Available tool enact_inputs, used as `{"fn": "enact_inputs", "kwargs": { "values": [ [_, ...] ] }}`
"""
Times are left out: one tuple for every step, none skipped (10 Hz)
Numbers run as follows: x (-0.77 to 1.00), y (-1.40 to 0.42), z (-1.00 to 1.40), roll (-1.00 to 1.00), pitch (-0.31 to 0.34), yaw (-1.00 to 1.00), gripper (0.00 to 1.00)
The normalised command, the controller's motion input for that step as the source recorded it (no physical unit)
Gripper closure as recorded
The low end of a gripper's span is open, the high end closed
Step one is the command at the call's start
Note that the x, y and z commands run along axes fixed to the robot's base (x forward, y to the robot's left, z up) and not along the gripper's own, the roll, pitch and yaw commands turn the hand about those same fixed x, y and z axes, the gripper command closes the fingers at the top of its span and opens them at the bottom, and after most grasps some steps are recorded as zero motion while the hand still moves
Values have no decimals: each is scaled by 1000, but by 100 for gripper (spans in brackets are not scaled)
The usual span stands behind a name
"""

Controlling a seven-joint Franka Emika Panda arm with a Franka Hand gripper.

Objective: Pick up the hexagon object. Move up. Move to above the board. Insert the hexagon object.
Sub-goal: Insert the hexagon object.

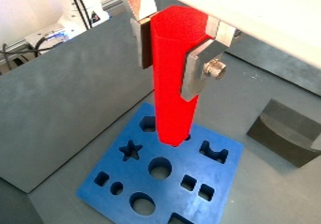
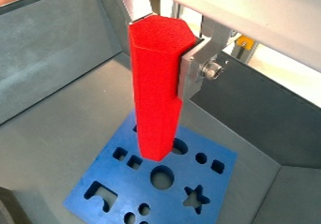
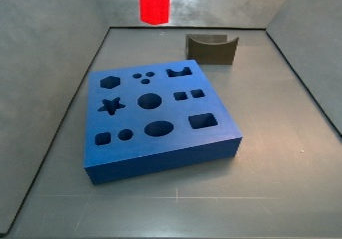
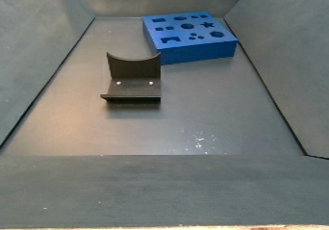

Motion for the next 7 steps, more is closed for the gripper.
{"fn": "enact_inputs", "kwargs": {
  "values": [
    [0, 0, -20, 0, 0, 0, 100],
    [0, 0, -26, 0, 0, 0, 100],
    [-583, -140, -463, -67, 0, 0, 100],
    [-791, -151, -691, -233, 37, -149, 100],
    [-826, -114, -714, -229, 24, -143, 100],
    [-906, 0, -711, -231, 0, -106, 100],
    [-949, 700, -357, -163, -33, 0, 100]
  ]
}}
